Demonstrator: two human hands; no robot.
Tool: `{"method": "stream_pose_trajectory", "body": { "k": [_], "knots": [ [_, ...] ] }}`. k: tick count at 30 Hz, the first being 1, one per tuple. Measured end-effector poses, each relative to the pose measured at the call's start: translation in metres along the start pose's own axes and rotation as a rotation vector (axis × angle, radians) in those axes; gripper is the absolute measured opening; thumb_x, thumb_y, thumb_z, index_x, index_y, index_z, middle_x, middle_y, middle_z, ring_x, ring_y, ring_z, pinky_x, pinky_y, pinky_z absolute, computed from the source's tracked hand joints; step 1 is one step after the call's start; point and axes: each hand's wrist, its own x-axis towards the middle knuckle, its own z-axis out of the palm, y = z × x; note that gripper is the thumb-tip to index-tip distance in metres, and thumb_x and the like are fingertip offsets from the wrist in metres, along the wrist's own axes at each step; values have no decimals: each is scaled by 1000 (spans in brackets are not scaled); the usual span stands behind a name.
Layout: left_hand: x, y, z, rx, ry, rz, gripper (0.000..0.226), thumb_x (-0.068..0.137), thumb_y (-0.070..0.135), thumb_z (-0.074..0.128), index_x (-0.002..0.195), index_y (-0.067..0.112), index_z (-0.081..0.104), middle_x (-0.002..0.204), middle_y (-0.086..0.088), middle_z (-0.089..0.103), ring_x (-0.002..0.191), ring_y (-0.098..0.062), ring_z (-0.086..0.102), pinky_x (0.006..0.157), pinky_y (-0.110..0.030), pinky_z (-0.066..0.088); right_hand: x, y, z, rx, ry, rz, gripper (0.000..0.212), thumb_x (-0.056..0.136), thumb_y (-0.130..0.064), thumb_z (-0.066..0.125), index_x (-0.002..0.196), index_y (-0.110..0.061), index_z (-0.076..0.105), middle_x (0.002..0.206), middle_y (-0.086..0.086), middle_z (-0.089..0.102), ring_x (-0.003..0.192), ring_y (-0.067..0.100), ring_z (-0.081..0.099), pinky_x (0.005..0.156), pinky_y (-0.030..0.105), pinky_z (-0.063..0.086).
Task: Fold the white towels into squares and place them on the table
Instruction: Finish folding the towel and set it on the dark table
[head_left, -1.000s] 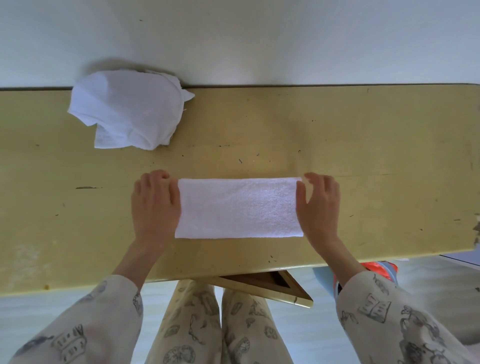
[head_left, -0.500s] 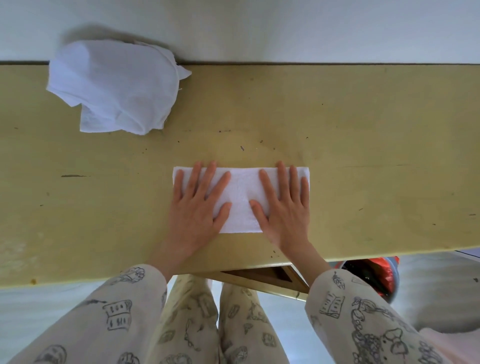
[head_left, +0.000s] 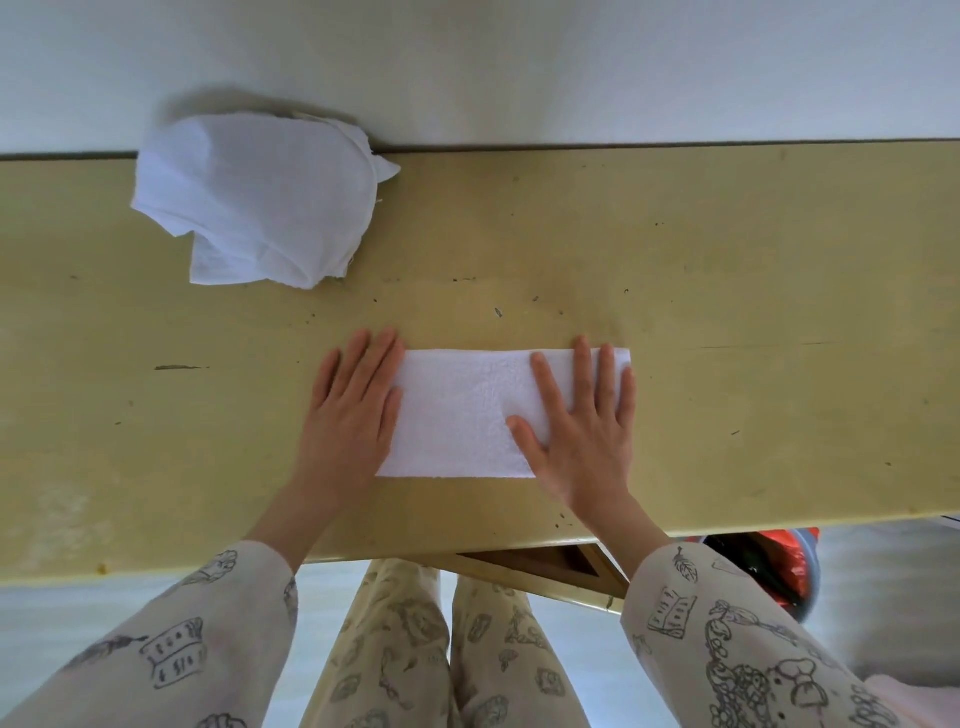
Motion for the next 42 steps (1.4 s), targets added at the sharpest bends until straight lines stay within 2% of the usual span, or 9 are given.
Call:
{"method": "stream_pose_trajectory", "body": {
  "k": [5, 8, 12, 15, 21, 24, 29, 36, 42],
  "knots": [
    [20, -3, -22, -155, 76, -120, 19, 88, 18, 57, 103, 8, 63, 105, -9, 58, 98, -27, 50, 87, -45, 44, 0, -1, -1, -2, 0, 1, 67, 88, -63, 23, 145, -30, 24, 154, 18, 16, 141, 37, 8, 112, 54, 8],
    [39, 3, -34, -261, -119, -359, 23, 86, 19, 61, 108, 14, 56, 111, -4, 52, 104, -23, 48, 95, -40, 37, 0, -1, -1, -8, 3, -3, 66, 88, -62, 24, 145, -29, 26, 154, 17, 17, 142, 37, 10, 112, 54, 10],
    [51, 11, -44, -182, -336, -423, 21, 91, 22, 55, 108, 10, 57, 120, -11, 43, 114, -29, 39, 97, -44, 37, -1, -1, -1, -5, 8, -3, 66, 88, -63, 24, 145, -29, 27, 154, 17, 17, 142, 36, 9, 112, 54, 9],
    [49, 13, -49, -214, -327, -427, 21, 92, 24, 51, 108, 9, 53, 114, -10, 48, 109, -29, 44, 93, -43, 40, 0, -1, -1, -7, 3, -1, 67, 88, -63, 23, 146, -29, 25, 155, 17, 16, 142, 36, 8, 112, 54, 8],
    [28, 14, -49, -697, -326, -680, 38, 84, 32, 64, 113, 10, 53, 103, -1, 60, 94, -21, 59, 81, -37, 49, -1, -1, -1, 5, -4, 0, 67, 88, -63, 21, 146, -30, 21, 155, 16, 15, 142, 35, 6, 113, 53, 6],
    [16, 23, -38, -568, -212, -670, 33, 85, 35, 62, 99, 5, 58, 98, -6, 62, 89, -25, 59, 74, -38, 48, -1, -1, 0, 7, -5, 1, 67, 88, -64, 19, 146, -30, 21, 155, 17, 15, 142, 36, 7, 113, 53, 6],
    [3, 46, -29, -398, 31, -522, 25, 93, 38, 48, 94, 15, 37, 80, 1, 51, 70, -19, 49, 61, -32, 35, 0, 0, 0, 7, -20, -2, 68, 89, -64, 18, 147, -30, 20, 156, 16, 12, 143, 35, 5, 113, 53, 5],
    [8, 38, -25, -753, 110, -627, 20, 92, 32, 52, 100, 15, 44, 79, 11, 49, 68, -4, 47, 58, -21, 40, 0, 0, -1, -1, -38, 0, 67, 89, -64, 18, 147, -30, 20, 155, 17, 14, 142, 35, 5, 113, 52, 4],
    [4, 42, -38, -784, 168, -635, 21, 95, 31, 48, 103, 13, 50, 80, 11, 52, 70, -6, 49, 58, -17, 39, 0, 0, -13, 150, -69, -6, 66, 93, -60, 12, 147, -24, 23, 155, 15, 16, 144, 33, 9, 116, 48, 1]
  ]
}}
